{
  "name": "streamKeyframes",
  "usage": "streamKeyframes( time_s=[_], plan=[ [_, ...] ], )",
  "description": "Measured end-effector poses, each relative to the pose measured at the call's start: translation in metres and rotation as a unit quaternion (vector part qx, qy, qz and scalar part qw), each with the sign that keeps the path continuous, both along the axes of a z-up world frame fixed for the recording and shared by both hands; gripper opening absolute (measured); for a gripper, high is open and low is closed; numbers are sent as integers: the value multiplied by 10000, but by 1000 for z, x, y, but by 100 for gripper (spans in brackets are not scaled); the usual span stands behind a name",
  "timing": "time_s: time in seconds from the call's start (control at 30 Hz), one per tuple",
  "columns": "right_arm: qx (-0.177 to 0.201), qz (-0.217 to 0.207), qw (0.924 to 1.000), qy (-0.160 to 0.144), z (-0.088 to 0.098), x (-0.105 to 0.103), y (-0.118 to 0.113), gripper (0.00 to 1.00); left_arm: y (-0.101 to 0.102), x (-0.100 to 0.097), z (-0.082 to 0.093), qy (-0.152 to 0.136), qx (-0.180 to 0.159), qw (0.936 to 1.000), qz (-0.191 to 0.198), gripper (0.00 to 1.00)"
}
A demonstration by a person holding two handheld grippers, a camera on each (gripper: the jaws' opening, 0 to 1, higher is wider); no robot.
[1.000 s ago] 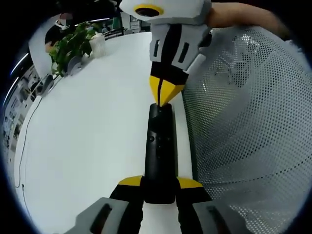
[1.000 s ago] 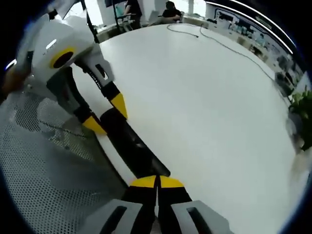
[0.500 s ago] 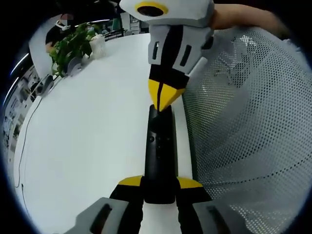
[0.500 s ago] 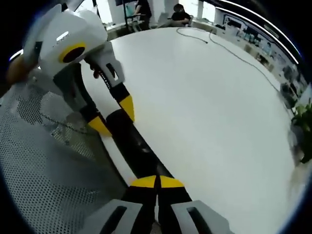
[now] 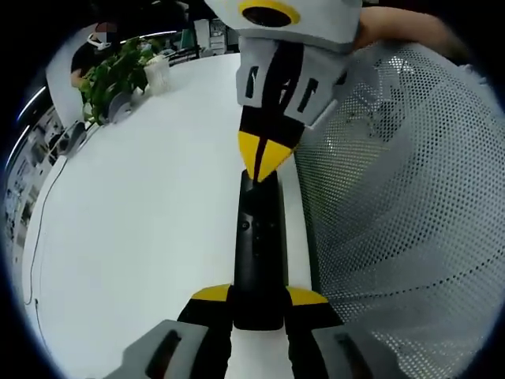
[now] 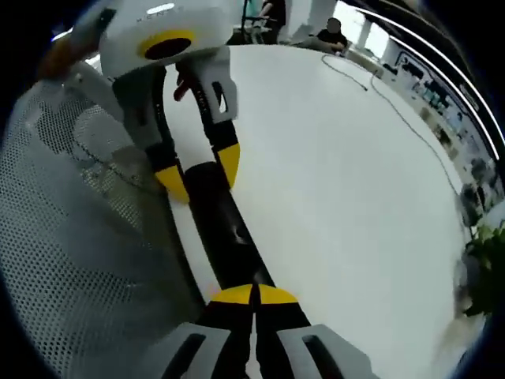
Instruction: Press the specified remote control buttons in sequence, fully releasing each button before pressing the next.
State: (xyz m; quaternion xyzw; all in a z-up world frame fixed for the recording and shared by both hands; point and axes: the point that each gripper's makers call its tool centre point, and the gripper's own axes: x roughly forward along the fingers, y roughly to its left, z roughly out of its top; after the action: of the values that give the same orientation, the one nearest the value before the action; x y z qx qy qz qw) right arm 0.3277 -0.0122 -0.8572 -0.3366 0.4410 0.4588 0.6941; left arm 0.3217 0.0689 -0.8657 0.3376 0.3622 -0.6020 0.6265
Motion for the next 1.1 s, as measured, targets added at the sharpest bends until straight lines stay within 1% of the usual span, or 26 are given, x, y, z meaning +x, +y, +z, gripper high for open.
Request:
streamKeyframes(
  time_s=[0.1, 0.13, 0.2, 0.27, 0.33, 0.37, 0.47, 0.63, 0.73, 0.77, 0.9, 1.1],
  plan=[
    [188, -201, 9996, 99, 0, 2, -1, 0, 0, 0, 0, 2, -1, 10000, 9, 25],
    [301, -374, 9986, 217, 1, 1, -1, 0, 0, 0, 0, -2, -1, 10000, 7, 25],
    [245, -301, 9989, 273, 2, 3, -1, 0, 0, 0, 0, -5, -2, 10000, 8, 25],
    [313, -254, 9991, 114, 6, 7, 4, 0, 0, 0, 0, -9, -9, 10000, 10, 25],
    [551, -378, 9975, 240, 9, 5, 11, 0, 0, 0, 0, -7, -18, 10000, 11, 25],
    [571, -384, 9972, 300, 8, 3, 10, 0, 0, 0, 0, -3, -25, 10000, 16, 25],
    [427, -223, 9985, 265, 5, 1, 7, 0, 0, 0, 0, -1, -21, 10000, 4, 25],
    [541, -253, 9976, 345, 4, 1, 11, 0, 0, 0, 0, -2, -6, 10000, -12, 25],
    [467, -128, 9981, 369, 1, -3, 13, 0, 0, 0, 0, 2, -15, 10000, -4, 25],
    [445, -112, 9984, 334, 1, -2, 12, 0, 0, 0, 0, 2, -15, 10000, -7, 25],
    [465, -103, 9982, 351, 2, -2, 12, 0, 0, 0, 0, 0, -22, 10000, -5, 25],
    [335, 191, 9989, 276, 1, -5, 12, 0, 0, 0, 0, -7, -25, 10000, -17, 25]
  ],
)
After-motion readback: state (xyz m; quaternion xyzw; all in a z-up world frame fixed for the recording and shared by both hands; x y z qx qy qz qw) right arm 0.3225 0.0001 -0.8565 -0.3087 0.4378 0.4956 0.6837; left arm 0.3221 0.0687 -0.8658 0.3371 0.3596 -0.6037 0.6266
